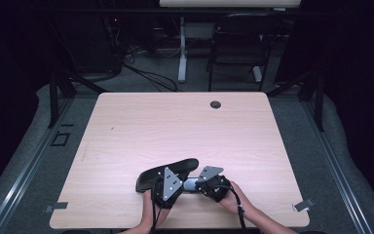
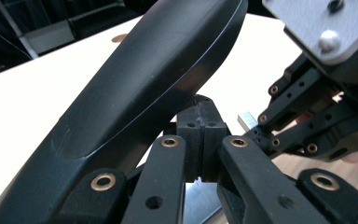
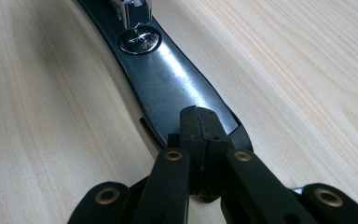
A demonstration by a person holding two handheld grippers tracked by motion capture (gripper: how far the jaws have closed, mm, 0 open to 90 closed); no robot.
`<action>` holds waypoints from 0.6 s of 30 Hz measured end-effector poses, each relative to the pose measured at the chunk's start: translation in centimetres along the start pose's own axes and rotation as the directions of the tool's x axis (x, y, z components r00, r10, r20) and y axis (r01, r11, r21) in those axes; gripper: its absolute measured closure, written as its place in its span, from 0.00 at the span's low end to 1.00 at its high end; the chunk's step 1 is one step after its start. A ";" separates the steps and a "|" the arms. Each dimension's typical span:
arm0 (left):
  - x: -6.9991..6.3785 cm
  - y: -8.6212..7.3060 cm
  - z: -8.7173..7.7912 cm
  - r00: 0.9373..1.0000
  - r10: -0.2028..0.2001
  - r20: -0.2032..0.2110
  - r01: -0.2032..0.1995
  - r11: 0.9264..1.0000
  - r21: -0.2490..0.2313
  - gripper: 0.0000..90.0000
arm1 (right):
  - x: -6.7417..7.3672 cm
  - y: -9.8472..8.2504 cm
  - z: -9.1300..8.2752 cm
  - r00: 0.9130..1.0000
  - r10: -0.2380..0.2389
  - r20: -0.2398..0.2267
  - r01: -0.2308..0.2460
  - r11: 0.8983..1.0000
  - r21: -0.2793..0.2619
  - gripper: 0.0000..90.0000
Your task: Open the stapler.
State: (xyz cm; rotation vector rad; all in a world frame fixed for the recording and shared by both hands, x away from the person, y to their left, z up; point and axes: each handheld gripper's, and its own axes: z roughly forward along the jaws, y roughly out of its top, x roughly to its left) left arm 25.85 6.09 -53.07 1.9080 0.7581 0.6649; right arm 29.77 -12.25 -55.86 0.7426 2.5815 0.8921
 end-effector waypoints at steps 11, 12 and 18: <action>0.5 0.6 -0.6 1.000 -0.026 -0.008 0.026 0.999 -0.043 1.00 | 0.0 0.1 0.0 1.000 0.004 -0.008 -0.004 1.000 0.005 1.00; 0.6 0.7 -0.6 1.000 -0.025 -0.010 0.024 0.999 -0.045 1.00 | 0.0 0.1 0.0 1.000 0.003 -0.008 -0.002 1.000 0.005 1.00; 0.8 1.0 -0.9 0.999 -0.048 -0.010 0.048 0.997 -0.063 1.00 | 0.2 0.0 0.2 1.000 0.019 -0.004 -0.019 1.000 -0.019 1.00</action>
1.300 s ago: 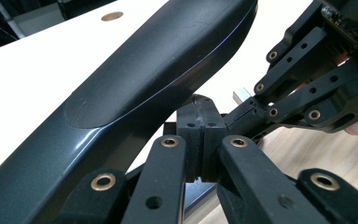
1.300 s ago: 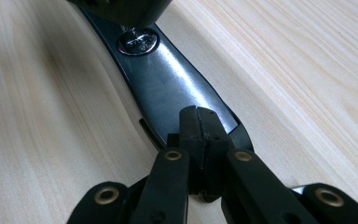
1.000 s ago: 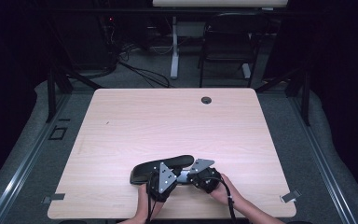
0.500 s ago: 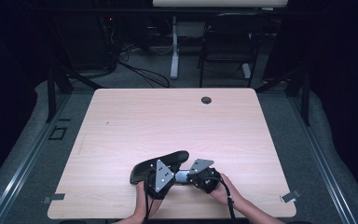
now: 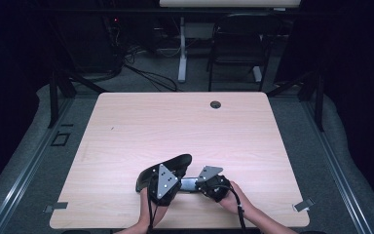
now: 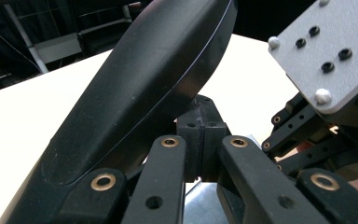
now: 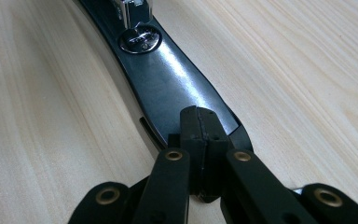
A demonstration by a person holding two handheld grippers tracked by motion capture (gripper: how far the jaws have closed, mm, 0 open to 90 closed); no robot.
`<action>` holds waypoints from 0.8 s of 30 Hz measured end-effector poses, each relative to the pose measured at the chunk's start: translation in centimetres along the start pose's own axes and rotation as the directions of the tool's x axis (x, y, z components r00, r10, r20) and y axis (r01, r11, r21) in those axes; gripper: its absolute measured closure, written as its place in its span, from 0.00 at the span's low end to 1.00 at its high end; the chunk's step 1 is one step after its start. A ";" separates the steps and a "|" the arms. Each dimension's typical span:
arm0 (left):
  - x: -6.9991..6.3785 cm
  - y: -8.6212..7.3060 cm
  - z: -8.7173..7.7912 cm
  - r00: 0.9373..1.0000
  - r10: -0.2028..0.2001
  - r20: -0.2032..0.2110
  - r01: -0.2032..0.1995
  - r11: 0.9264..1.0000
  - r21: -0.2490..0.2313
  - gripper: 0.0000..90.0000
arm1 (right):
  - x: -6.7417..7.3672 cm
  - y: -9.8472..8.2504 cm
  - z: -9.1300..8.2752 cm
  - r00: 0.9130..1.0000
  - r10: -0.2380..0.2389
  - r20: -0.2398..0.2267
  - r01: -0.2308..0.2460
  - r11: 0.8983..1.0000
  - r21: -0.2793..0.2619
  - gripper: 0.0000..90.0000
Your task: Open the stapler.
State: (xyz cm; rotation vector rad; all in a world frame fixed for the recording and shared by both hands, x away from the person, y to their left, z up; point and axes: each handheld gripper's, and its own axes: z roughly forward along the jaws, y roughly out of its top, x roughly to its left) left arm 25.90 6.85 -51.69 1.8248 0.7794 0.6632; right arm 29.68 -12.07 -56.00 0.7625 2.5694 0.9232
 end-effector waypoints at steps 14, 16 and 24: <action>0.8 1.0 -1.1 0.999 -0.047 -0.003 0.047 0.998 -0.046 1.00 | -0.1 0.1 -0.2 1.000 -0.019 0.001 0.019 0.999 0.025 1.00; 0.9 1.2 -1.3 0.999 -0.049 -0.006 0.049 0.997 -0.056 1.00 | -0.1 0.1 -0.2 1.000 -0.019 0.000 0.019 0.999 0.026 1.00; 1.4 1.9 -2.3 0.997 -0.065 -0.030 0.062 0.994 -0.088 1.00 | 0.0 0.2 -0.2 1.000 -0.028 0.007 0.027 0.999 0.029 1.00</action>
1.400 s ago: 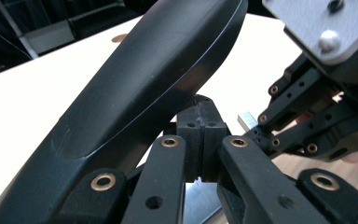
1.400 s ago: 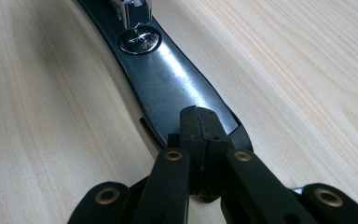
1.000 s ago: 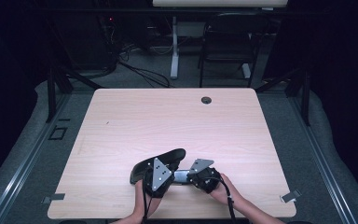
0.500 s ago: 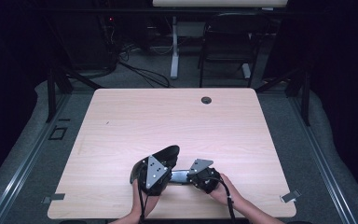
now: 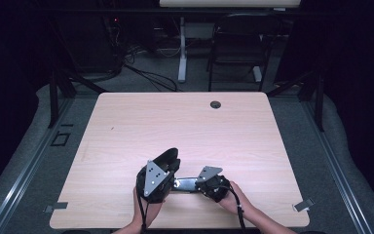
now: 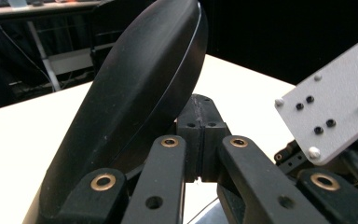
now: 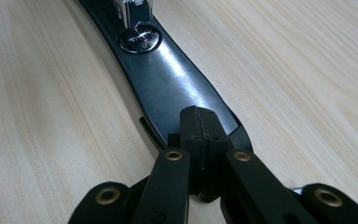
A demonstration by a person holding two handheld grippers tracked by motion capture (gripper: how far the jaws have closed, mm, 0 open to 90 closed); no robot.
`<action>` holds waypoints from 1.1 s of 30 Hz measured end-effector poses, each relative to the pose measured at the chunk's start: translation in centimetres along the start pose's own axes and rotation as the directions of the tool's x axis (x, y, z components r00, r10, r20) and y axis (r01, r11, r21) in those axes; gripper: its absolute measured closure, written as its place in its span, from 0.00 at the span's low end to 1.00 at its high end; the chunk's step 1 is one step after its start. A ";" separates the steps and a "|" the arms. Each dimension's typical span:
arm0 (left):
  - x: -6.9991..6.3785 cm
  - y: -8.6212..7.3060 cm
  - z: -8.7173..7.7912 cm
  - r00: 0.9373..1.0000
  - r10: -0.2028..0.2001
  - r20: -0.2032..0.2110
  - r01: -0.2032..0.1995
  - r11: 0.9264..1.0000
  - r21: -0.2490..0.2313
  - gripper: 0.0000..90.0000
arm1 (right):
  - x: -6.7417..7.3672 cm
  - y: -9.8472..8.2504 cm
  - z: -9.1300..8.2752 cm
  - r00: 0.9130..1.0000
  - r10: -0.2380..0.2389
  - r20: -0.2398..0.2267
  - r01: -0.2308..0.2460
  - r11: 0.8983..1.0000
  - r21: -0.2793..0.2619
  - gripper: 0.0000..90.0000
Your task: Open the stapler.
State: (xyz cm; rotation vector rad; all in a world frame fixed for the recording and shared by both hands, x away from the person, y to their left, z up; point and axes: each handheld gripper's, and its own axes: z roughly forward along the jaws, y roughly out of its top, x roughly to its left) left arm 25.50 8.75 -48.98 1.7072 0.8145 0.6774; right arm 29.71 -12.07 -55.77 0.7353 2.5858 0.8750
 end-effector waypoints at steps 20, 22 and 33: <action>1.4 0.7 -1.2 0.999 -0.037 0.000 0.037 0.999 -0.011 1.00 | -0.1 0.1 0.0 1.000 -0.009 -0.005 0.009 1.000 0.012 1.00; 1.6 0.7 -1.3 0.999 -0.035 0.005 0.035 0.999 -0.013 1.00 | -0.1 0.1 0.0 1.000 -0.010 -0.001 0.010 1.000 0.011 1.00; 2.1 0.9 -1.8 0.999 -0.045 -0.004 0.045 0.999 -0.020 1.00 | -0.1 0.2 0.0 1.000 -0.005 -0.004 0.005 1.000 0.014 1.00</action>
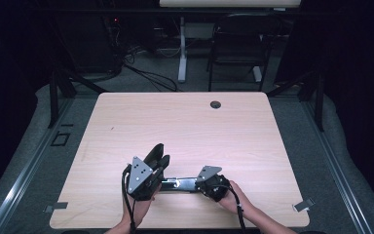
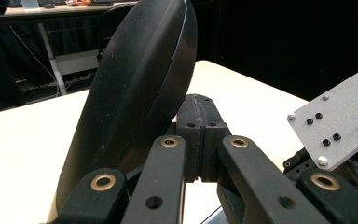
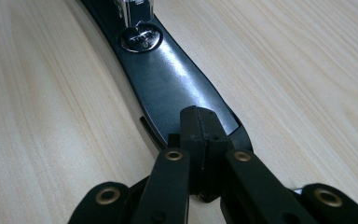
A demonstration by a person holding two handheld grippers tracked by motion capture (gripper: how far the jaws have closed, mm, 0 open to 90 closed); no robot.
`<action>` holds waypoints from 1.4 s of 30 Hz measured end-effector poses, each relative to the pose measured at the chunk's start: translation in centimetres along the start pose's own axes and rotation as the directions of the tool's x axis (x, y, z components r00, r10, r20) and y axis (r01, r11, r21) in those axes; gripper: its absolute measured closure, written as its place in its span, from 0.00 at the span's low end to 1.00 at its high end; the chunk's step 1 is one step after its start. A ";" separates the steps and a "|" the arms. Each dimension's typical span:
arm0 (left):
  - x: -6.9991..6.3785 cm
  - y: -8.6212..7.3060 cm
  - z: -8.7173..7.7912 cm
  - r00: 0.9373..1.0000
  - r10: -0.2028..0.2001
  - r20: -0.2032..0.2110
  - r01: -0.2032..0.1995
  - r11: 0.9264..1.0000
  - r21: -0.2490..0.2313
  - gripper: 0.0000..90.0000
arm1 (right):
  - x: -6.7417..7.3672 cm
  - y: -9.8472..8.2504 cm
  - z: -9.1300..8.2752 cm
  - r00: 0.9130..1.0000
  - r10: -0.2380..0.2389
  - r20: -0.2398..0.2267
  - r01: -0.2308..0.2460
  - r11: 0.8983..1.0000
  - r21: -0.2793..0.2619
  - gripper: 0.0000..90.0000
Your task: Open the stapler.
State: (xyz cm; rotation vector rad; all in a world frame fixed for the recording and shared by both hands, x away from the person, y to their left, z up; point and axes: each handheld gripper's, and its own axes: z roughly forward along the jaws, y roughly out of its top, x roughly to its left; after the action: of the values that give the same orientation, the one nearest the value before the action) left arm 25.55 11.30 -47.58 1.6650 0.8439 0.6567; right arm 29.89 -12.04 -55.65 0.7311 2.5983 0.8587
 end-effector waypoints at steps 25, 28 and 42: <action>1.6 0.3 -1.7 0.998 -0.022 -0.052 0.020 0.999 -0.031 1.00 | 0.0 0.0 0.1 1.000 -0.002 -0.003 0.002 1.000 -0.008 1.00; 1.8 0.3 -1.8 0.998 -0.019 -0.057 0.017 0.999 -0.032 1.00 | 0.0 0.0 0.1 1.000 -0.003 -0.002 0.003 1.000 -0.008 1.00; 2.5 0.3 -2.5 0.996 -0.029 -0.081 0.025 0.999 -0.041 1.00 | 0.1 0.0 0.1 1.000 0.000 -0.004 0.000 1.000 -0.010 1.00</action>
State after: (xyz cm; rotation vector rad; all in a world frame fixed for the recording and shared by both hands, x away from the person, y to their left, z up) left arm 25.17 14.70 -46.66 1.5976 0.9047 0.7224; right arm 29.86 -11.98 -55.73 0.7279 2.5957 0.8739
